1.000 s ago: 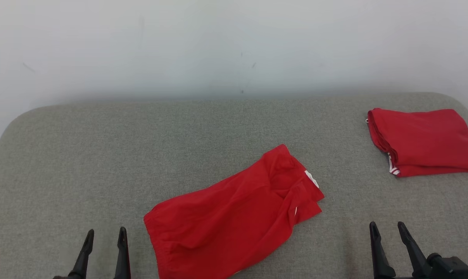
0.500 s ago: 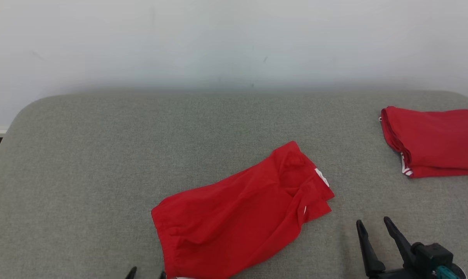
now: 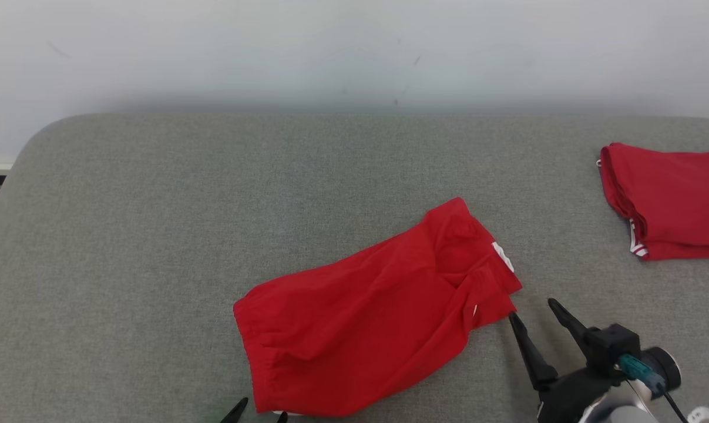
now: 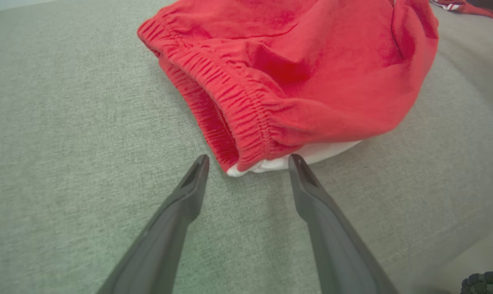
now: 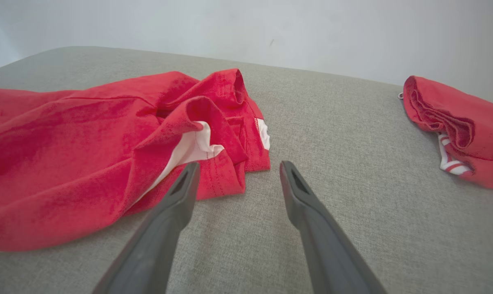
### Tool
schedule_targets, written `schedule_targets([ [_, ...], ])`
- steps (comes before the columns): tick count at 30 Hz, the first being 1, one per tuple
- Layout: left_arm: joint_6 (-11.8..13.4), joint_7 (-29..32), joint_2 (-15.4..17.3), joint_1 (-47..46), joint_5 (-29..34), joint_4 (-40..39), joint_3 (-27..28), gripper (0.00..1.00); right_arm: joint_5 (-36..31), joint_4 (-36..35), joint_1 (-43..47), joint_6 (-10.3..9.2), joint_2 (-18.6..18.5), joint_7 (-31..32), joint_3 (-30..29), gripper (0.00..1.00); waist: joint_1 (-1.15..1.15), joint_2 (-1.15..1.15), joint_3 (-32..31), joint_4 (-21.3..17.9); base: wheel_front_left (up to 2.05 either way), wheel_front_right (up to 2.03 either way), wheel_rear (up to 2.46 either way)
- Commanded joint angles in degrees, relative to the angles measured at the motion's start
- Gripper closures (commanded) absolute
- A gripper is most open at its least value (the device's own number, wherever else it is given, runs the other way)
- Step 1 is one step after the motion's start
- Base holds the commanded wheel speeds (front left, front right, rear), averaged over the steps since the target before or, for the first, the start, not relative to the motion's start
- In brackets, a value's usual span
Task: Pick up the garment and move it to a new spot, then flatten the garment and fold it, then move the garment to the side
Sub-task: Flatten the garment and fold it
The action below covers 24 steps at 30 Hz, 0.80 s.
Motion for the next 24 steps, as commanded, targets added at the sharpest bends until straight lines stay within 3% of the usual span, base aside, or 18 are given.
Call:
schedule_targets([
  [1,0.1,-0.2,0.4,-0.9,0.0,0.4,-0.3,0.0,0.3,0.4,-0.9,-0.16,-0.4,0.0,0.6,0.0,0.0,0.0,0.5,0.2,0.0,0.0,0.0],
  [15,0.1,-0.2,2.8,-6.2,-1.4,2.3,-5.6,0.0,1.4,6.4,-11.1,-0.16,-3.2,-0.1,11.4,0.0,0.0,0.0,3.5,1.7,0.0,0.0,0.0],
  [16,0.1,-0.2,2.8,-6.5,-1.4,2.1,-6.1,0.07,1.8,7.0,-11.5,-0.16,-3.3,-0.1,12.1,0.0,0.0,0.0,3.7,1.9,0.0,0.0,0.0],
  [17,0.1,-0.2,2.9,-6.9,-1.5,2.1,-6.5,0.29,2.2,7.4,-12.1,-0.16,-3.5,-0.1,12.7,0.07,0.0,0.0,3.9,2.1,0.0,0.0,0.0],
  [18,0.1,-0.2,2.8,-7.3,-1.7,2.0,-6.9,0.55,2.4,7.7,-12.7,-0.16,-3.6,-0.1,13.3,0.45,0.0,0.0,4.1,2.2,0.0,0.0,0.0],
  [19,0.1,-0.2,2.8,-7.7,-1.8,1.7,-7.2,0.65,2.8,7.9,-13.1,-0.16,-3.7,-0.1,14.1,0.62,0.0,0.0,4.2,2.4,0.0,0.0,0.0],
  [20,0.1,-0.2,2.6,-8.0,-2.0,1.5,-7.2,0.96,3.3,8.1,-13.3,-0.16,-3.6,-0.1,14.5,1.0,0.0,0.0,4.3,2.5,0.0,0.0,0.0],
  [21,0.1,-0.2,2.5,-8.1,-2.1,1.3,-7.3,1.0,3.8,7.9,-13.6,-0.16,-3.6,-0.1,14.7,1.0,0.0,0.0,4.4,2.7,0.0,0.0,0.0],
  [24,0.1,-0.2,2.1,-7.9,-2.8,0.3,-6.8,1.0,4.9,7.0,-12.6,-0.16,-4.0,-0.1,14.9,1.0,0.0,0.0,4.2,2.8,0.0,0.0,0.0],
])
